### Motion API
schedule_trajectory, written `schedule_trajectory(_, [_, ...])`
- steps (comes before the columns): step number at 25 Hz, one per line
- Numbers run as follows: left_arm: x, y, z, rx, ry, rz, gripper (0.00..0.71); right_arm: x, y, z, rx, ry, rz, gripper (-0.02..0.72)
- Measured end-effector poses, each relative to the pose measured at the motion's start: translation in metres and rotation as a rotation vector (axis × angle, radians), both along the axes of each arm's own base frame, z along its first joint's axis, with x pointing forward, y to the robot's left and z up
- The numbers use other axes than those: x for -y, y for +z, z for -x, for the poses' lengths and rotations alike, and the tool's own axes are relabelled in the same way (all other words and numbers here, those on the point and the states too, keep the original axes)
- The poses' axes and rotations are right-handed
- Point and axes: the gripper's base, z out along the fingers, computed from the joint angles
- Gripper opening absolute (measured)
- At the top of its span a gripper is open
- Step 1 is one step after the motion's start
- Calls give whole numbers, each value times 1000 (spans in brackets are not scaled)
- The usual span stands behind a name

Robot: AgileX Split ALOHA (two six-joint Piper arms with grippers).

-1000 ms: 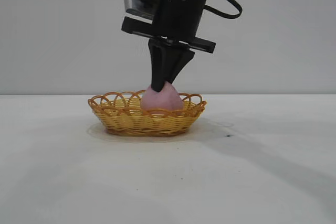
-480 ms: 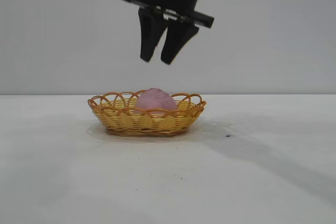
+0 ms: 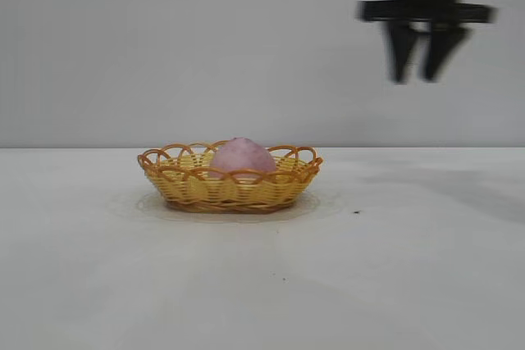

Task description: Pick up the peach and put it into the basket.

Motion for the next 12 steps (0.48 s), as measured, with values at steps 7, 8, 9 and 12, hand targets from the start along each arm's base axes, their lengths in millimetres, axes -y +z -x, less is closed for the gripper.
schedule_trajectory(7, [0,0,0,0,0,0,447,-6,26,6,63,7,-32,291])
schedule_trajectory(8, [0,0,0,0,0,0,447,-7,39,9,97,4,-29,291])
schedule_trajectory(9, [0,0,0,0,0,0,447,-7,55,14,132,-1,-24,291])
schedule_trajectory(12, [0,0,0,0,0,0,447,-7,99,41,218,-21,14,291])
